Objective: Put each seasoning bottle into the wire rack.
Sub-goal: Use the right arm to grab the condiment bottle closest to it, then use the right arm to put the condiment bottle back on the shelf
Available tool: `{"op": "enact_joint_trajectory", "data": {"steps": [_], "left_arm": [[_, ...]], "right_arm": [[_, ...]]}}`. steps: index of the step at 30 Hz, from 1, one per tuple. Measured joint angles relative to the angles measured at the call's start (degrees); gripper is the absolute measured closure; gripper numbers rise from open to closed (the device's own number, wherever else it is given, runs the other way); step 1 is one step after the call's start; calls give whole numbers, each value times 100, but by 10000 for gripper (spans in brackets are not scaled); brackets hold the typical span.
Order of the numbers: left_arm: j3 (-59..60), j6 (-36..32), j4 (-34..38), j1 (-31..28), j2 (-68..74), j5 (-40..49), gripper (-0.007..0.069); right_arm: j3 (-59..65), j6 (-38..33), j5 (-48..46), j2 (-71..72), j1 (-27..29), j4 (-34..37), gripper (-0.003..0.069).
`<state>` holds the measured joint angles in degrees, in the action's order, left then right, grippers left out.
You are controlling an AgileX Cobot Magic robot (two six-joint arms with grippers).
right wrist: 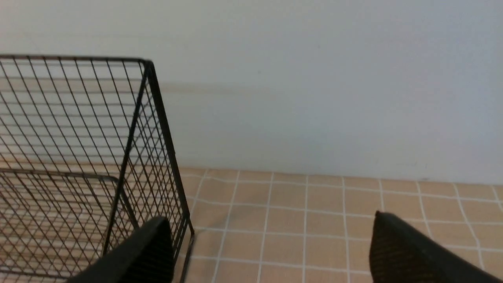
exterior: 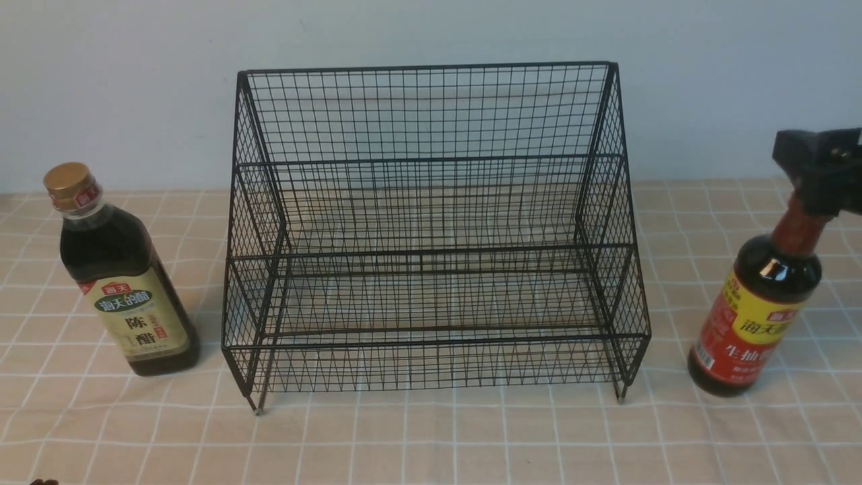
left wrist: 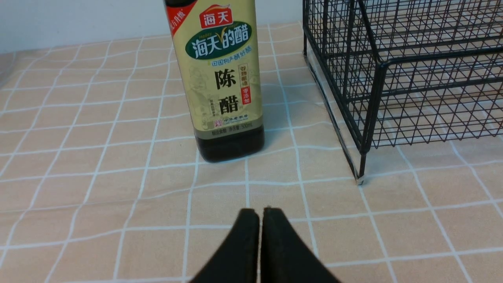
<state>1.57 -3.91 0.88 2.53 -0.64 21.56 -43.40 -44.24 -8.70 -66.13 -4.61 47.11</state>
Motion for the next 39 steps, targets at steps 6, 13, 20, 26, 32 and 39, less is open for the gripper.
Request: {"op": "enact_joint_trajectory", "data": {"steps": [6,13,20,26,32,39], "left_arm": [[0,0,0,0,0,0,631],[0,0,0,0,0,0,631],[0,0,0,0,0,0,631],[0,0,0,0,0,0,631],[0,0,0,0,0,0,631],[0,0,0,0,0,0,631]], "right_arm": [[0,0,-106,-430,0,11,40],[0,0,-106,-858,0,11,43],[-6,-41,-106,-1018,0,-74,249],[6,-393,-258,-866,0,-149,389],[-75,-549,-571,-154,0,-193,389],[-1339,-586,-1578,369,0,-154,389]]}}
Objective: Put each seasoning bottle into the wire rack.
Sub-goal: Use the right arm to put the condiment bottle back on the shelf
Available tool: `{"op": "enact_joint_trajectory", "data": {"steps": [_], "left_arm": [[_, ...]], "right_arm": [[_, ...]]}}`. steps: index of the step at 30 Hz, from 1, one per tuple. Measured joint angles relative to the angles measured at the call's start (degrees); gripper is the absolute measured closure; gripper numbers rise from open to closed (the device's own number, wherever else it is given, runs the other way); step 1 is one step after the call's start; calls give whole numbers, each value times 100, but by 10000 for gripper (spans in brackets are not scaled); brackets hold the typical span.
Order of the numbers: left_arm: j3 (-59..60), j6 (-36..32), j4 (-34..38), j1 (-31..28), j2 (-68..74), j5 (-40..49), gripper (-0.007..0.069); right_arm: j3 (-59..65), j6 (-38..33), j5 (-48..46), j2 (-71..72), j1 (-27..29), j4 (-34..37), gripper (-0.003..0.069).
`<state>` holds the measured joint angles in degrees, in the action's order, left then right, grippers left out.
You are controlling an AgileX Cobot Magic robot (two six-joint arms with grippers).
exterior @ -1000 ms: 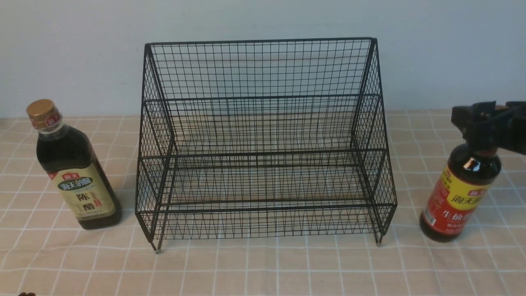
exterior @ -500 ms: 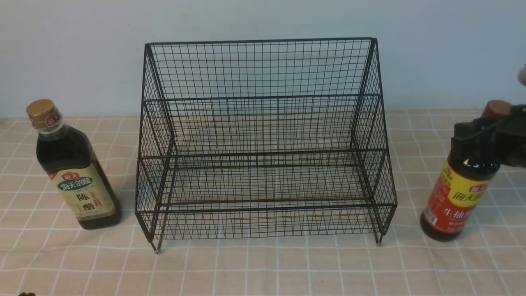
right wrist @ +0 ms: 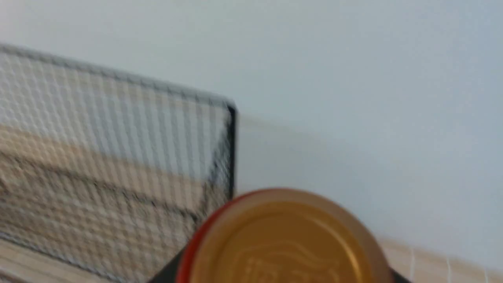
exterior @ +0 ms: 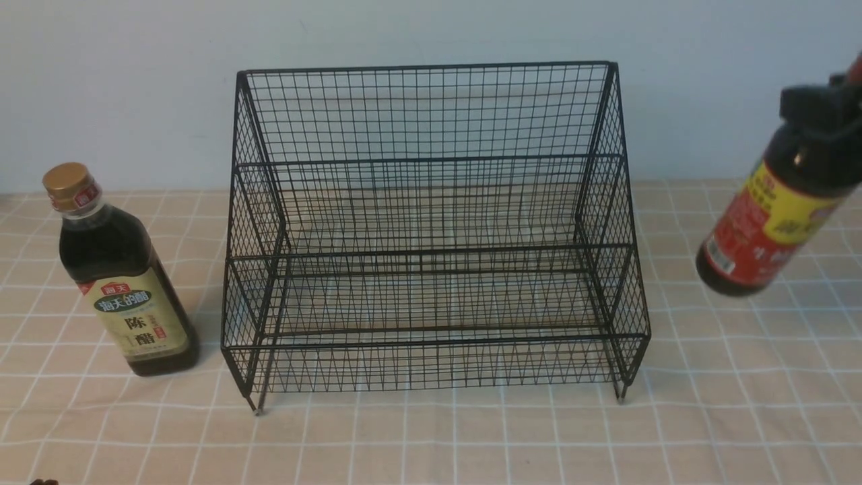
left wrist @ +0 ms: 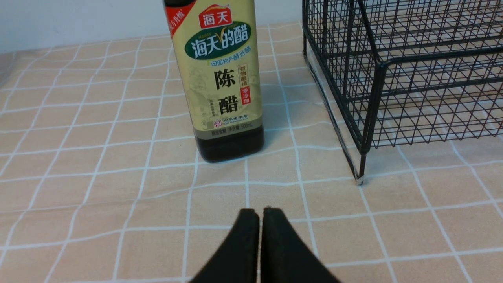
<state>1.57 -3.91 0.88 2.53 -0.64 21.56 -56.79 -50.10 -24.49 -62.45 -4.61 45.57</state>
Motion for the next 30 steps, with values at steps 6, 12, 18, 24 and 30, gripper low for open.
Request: {"op": "enact_joint_trajectory", "data": {"steps": [6,12,18,24,30], "left_arm": [[0,0,0,0,0,0,631],[0,0,0,0,0,0,631],[0,0,0,0,0,0,631],[0,0,0,0,0,0,631],[0,0,0,0,0,0,631]], "right_arm": [[-1104,-5,-839,20,0,546,389],[-1569,-706,-1148,-249,-330,1437,389],[-1653,-1257,-806,-871,-1041,1756,389],[-1660,-1495,-62,-1475,-1372,1829,389],[-1680,-1514,220,-1914,-1380,1944,389]]}}
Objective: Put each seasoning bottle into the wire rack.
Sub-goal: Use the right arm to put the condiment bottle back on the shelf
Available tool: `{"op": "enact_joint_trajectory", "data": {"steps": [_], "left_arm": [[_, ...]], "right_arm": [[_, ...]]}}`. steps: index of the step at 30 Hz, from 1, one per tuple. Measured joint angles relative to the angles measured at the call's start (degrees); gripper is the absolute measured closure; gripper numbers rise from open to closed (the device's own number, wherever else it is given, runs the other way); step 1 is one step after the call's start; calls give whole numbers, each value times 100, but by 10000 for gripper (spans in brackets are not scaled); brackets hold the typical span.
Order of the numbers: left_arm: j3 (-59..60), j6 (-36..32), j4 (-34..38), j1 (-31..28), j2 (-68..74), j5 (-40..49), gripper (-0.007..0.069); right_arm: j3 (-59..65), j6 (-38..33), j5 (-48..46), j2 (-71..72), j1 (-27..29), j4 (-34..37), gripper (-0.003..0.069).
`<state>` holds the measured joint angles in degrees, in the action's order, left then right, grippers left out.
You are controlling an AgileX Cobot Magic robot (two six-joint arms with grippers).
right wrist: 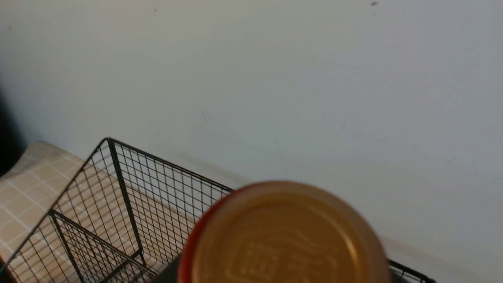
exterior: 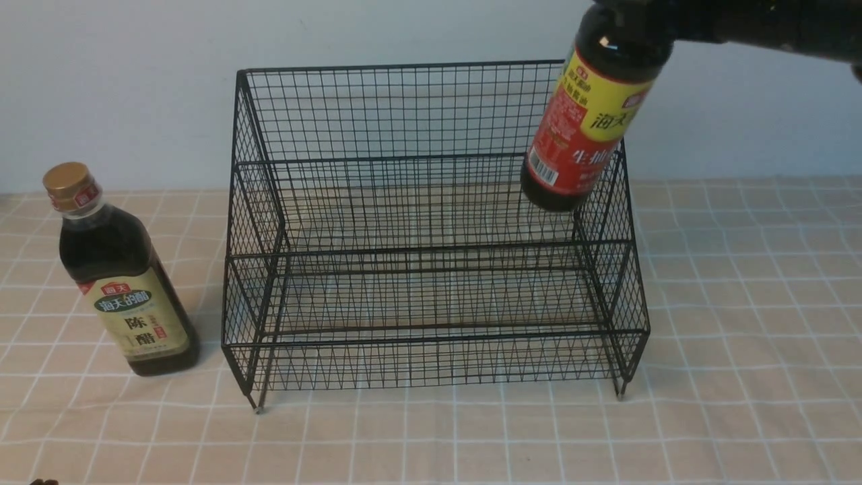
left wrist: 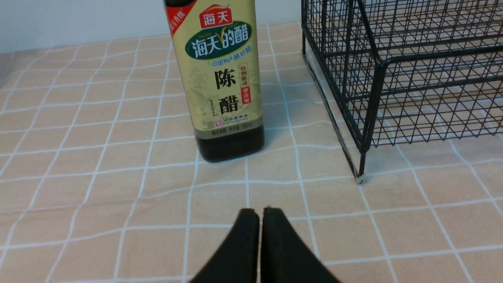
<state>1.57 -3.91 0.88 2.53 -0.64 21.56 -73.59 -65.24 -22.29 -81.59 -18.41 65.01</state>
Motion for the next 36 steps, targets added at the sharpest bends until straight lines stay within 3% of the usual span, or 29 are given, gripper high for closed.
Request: {"op": "enact_joint_trajectory", "data": {"steps": [27,30,31,36], "left_arm": [[0,0,0,0,0,0,631],[0,0,0,0,0,0,631],[0,0,0,0,0,0,631],[0,0,0,0,0,0,631]], "right_arm": [[10,-17,-76,-1445,-7,-56,384],[-24,-17,-40,-1428,-12,0,358],[-66,-17,-9,-1371,-11,31,307],[-79,0,-220,-1079,-11,31,237]]}}
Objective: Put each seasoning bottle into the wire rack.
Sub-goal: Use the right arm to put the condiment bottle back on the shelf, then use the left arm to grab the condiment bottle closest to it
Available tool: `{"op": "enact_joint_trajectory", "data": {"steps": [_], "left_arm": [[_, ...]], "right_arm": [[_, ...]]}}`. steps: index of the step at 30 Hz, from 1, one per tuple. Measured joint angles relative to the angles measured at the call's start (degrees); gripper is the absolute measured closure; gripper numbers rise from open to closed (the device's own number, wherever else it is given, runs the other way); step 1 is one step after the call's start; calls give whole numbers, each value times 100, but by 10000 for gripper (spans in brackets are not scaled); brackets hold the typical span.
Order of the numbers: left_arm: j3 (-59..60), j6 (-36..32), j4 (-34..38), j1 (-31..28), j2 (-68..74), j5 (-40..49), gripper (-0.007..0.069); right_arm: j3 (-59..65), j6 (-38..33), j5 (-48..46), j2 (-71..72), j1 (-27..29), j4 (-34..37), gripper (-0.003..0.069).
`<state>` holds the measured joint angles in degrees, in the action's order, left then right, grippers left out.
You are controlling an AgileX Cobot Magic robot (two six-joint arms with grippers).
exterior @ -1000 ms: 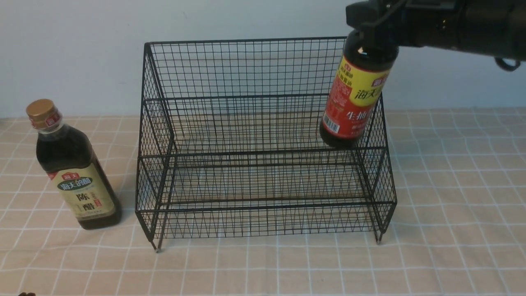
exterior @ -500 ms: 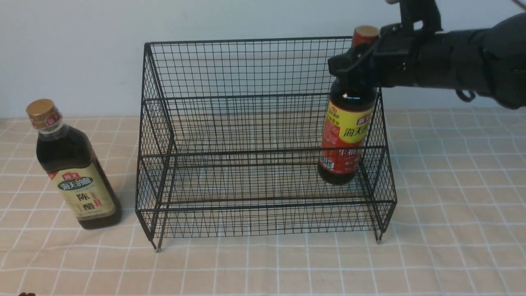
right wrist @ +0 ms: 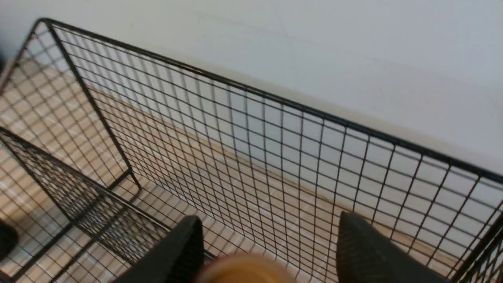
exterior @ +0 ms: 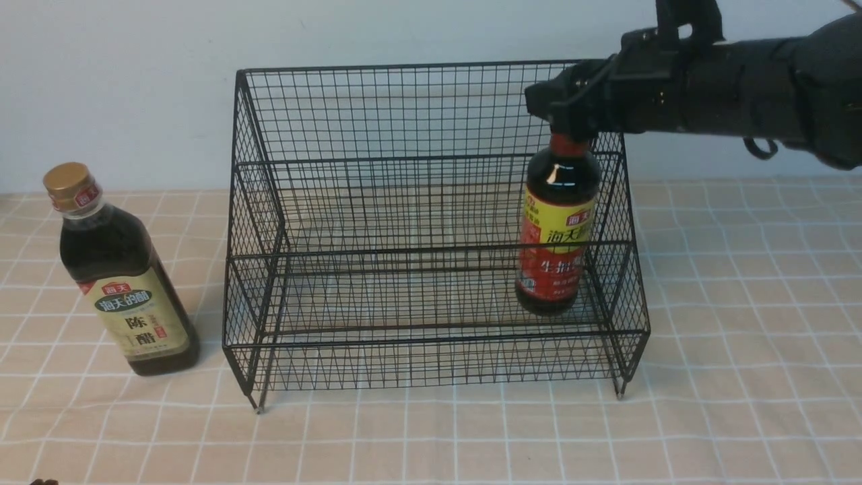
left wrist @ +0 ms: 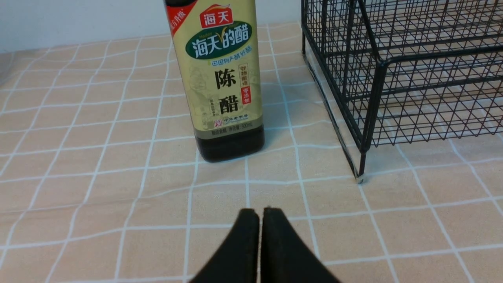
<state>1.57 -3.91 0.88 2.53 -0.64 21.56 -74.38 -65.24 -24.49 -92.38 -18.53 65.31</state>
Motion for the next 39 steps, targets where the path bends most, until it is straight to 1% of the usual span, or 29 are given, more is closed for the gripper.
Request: {"op": "enact_joint_trajectory", "data": {"steps": [3,6,7,8,11,12,13,14,15,16,20,22,23,25,26,27,29,31,32,35,39], "left_arm": [[0,0,0,0,0,0,631],[0,0,0,0,0,0,631],[0,0,0,0,0,0,631],[0,0,0,0,0,0,631],[0,0,0,0,0,0,631],[0,0,0,0,0,0,631],[0,0,0,0,0,0,631],[0,0,0,0,0,0,631],[0,0,0,0,0,0,631],[0,0,0,0,0,0,631],[0,0,0,0,0,0,631],[0,0,0,0,0,0,631],[0,0,0,0,0,0,631],[0,0,0,0,0,0,631],[0,0,0,0,0,0,631],[0,0,0,0,0,0,631],[0,0,0,0,0,0,631],[0,0,0,0,0,0,631],[0,0,0,0,0,0,631],[0,0,0,0,0,0,631],[0,0,0,0,0,0,631]], "right_arm": [[0,7,-68,364,0,-65,237],[0,71,-110,810,0,-272,254],[-5,161,-151,1011,0,-427,277],[-12,418,-249,1300,0,-700,314],[-22,1258,-618,1816,17,-1488,424],[-22,1693,-826,2000,39,-1853,474],[-22,1876,-920,2072,49,-2006,494],[-22,2712,-1394,2368,137,-2673,587],[-22,2806,-1394,2399,137,-2757,587],[-22,3661,-1929,2657,265,-3540,643],[-6,5197,-2853,3192,400,-4860,669],[110,5700,-3104,3531,422,-5222,671],[340,5920,-3127,3839,425,-5330,671],[538,6011,-3062,4074,425,-5352,672],[930,6122,-2810,4522,425,-5335,672],[1040,6134,-2764,4572,425,-5315,672],[1755,6219,-2079,5243,425,-5157,672],[2112,6244,-1733,5540,425,-5089,672],[2495,6286,-1380,5869,425,-4939,672],[3121,6318,-869,6455,425,-4747,672],[3520,6087,-394,6959,425,-4920,672]]}}
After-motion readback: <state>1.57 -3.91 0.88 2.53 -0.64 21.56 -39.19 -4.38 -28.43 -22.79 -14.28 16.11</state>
